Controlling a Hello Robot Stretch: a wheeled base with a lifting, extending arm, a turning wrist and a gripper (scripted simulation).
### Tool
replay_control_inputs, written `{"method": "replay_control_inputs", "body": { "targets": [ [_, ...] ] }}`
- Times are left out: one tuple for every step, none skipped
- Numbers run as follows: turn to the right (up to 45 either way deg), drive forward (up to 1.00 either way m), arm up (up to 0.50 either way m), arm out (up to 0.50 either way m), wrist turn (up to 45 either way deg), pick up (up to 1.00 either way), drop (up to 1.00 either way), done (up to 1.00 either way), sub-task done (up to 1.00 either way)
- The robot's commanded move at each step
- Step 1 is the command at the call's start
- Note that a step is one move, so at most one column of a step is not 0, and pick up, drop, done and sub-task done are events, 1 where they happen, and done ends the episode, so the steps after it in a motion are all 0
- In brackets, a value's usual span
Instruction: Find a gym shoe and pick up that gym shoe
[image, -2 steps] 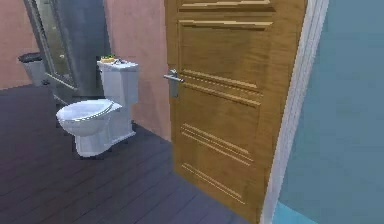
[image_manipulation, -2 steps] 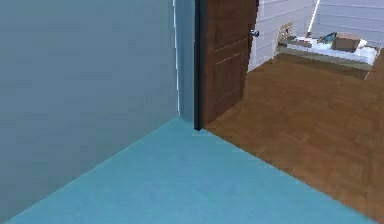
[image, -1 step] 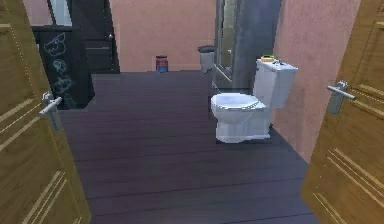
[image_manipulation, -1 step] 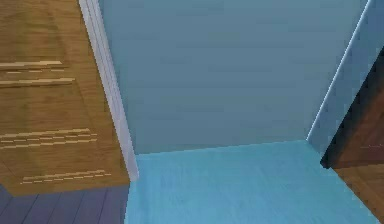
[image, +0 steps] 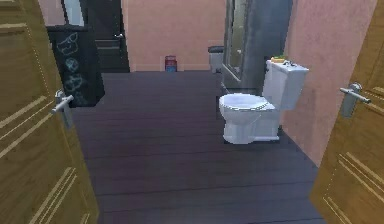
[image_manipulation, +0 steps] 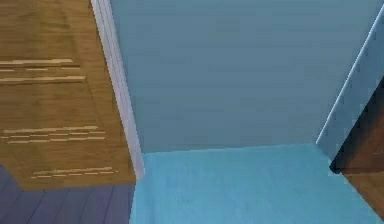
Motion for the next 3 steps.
{"method": "replay_control_inputs", "body": {
  "targets": [
    [39.0,0.00,0.00,0.00,0.0,0.00,0.00,0.00,0.00],
    [0.0,0.20,0.00,0.00,0.0,0.00,0.00,0.00,0.00],
    [-45.0,0.00,0.00,0.00,0.0,0.00,0.00,0.00,0.00]
  ]
}}
